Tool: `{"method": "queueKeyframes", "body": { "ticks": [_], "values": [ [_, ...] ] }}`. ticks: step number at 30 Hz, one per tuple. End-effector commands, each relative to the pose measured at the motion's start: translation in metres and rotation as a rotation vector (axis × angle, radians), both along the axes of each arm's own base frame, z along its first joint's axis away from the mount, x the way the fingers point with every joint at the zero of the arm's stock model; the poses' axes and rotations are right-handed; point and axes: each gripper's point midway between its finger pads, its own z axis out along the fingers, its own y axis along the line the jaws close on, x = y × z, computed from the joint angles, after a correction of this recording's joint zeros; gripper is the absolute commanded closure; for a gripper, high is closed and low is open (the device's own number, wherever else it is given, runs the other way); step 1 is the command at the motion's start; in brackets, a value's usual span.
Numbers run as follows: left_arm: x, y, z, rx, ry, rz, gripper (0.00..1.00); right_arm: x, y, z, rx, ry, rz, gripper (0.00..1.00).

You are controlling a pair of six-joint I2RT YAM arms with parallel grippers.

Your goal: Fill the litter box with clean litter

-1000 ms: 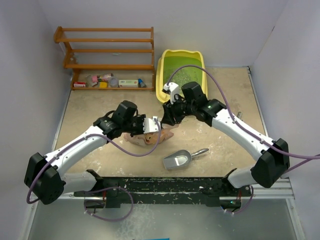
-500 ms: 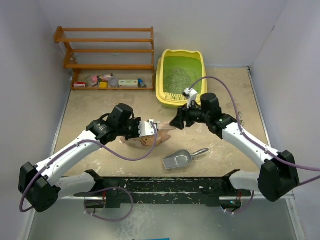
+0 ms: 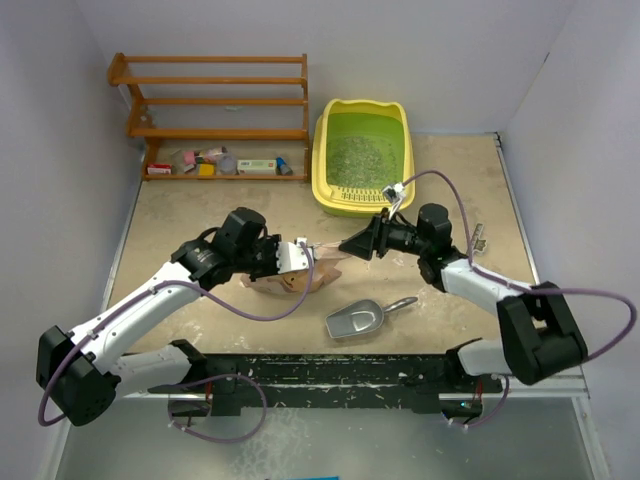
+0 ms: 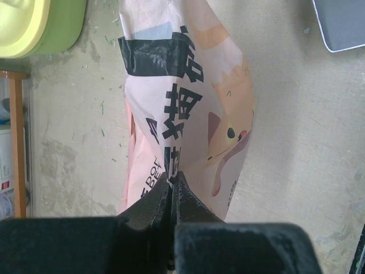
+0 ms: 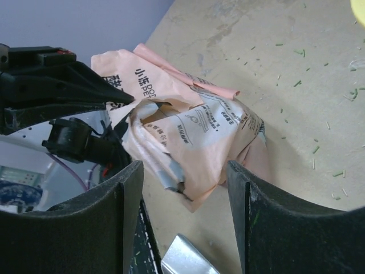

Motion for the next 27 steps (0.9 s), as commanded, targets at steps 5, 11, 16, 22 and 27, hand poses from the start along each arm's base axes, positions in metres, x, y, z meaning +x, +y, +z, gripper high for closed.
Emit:
{"method": "queueKeyframes", "body": {
  "ticks": [5, 11, 16, 22, 27],
  "values": [
    [0.008, -0.001, 0.025, -0.066, -0.070, 0.037, 1.00, -0.005, 0.014, 0.024, 0.185, -0.036, 0.122, 0.40],
    [0.014, 0.000, 0.024, -0.045, -0.082, 0.054, 1.00, -0.009, 0.018, 0.031, 0.228, 0.014, 0.156, 1.00],
    [0.023, 0.005, 0.028, -0.004, -0.118, 0.074, 1.00, -0.010, 0.015, 0.039, 0.249, 0.157, 0.149, 1.00],
    [0.043, 0.023, 0.024, 0.113, -0.172, 0.152, 1.00, 0.001, -0.008, 0.018, 0.172, 0.395, -0.028, 1.00],
    [0.061, 0.033, 0.033, 0.164, -0.260, 0.203, 1.00, -0.004, -0.030, 0.011, 0.158, 0.491, -0.101, 1.00]
  ]
}}
